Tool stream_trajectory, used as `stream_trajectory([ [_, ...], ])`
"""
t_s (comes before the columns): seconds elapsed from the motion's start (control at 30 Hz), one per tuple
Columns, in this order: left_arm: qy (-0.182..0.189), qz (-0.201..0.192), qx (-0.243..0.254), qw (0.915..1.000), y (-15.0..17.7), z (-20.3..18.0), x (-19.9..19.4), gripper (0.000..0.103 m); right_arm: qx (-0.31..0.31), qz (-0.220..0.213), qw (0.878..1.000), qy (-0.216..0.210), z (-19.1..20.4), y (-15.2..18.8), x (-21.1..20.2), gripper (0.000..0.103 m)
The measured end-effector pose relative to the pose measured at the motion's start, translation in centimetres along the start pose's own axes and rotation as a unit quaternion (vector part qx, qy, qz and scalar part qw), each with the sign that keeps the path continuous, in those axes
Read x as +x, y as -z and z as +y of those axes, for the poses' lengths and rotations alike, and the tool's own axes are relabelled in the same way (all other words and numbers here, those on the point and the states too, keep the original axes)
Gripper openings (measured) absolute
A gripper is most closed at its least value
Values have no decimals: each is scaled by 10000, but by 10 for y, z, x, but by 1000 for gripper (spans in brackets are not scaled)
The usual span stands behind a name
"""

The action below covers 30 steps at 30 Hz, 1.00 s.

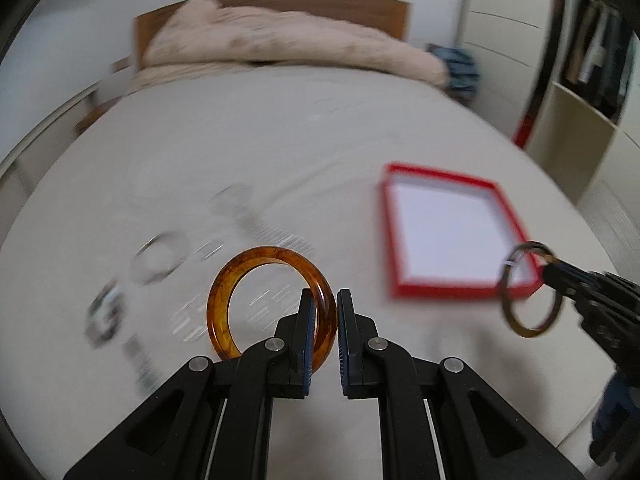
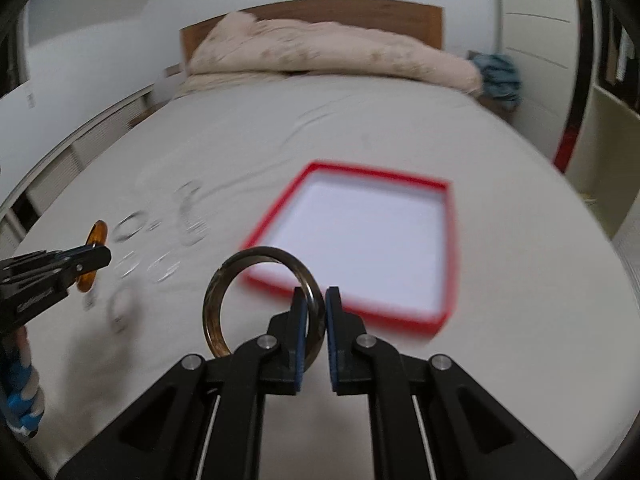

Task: Organize jewelry
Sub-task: 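Carry both bangles into the red box and open both tools, then withdraw both tools from the red box toward the remaining jewelry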

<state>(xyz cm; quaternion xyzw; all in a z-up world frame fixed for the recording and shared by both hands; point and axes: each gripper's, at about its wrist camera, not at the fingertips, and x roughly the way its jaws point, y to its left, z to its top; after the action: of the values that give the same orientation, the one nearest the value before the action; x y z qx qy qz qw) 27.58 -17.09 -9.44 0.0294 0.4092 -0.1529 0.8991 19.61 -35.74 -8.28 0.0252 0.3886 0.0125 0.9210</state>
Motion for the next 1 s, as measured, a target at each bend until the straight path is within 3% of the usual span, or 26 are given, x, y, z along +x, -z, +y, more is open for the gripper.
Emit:
stream_trajectory([
  [0.2,448,168,506,9976,-57,-75,81,10,36,115,9994,326,-56,-34,54,8],
  [0.33,572,474,618,9953,-61,-96,127,10,-182,386,9982,423,-73,-34,93,8],
  [0.47,454,715,781,9933,-49,-106,159,11,-465,595,9962,428,-79,-27,110,8],
  [0.63,432,865,1021,9901,-38,-117,174,14,-920,758,9920,405,-67,-24,119,8],
  [0.8,604,867,851,9908,-40,-106,171,18,-1113,835,9891,483,-67,-26,120,10],
  [0.87,625,802,813,9915,-40,-101,163,25,-1028,779,9905,483,-72,-30,117,14],
  [0.93,672,660,680,9932,-42,-96,149,46,-897,709,9922,491,-77,-33,106,22],
  [1.0,693,575,597,9941,-45,-91,136,48,-827,646,9930,546,-78,-37,94,30],
])
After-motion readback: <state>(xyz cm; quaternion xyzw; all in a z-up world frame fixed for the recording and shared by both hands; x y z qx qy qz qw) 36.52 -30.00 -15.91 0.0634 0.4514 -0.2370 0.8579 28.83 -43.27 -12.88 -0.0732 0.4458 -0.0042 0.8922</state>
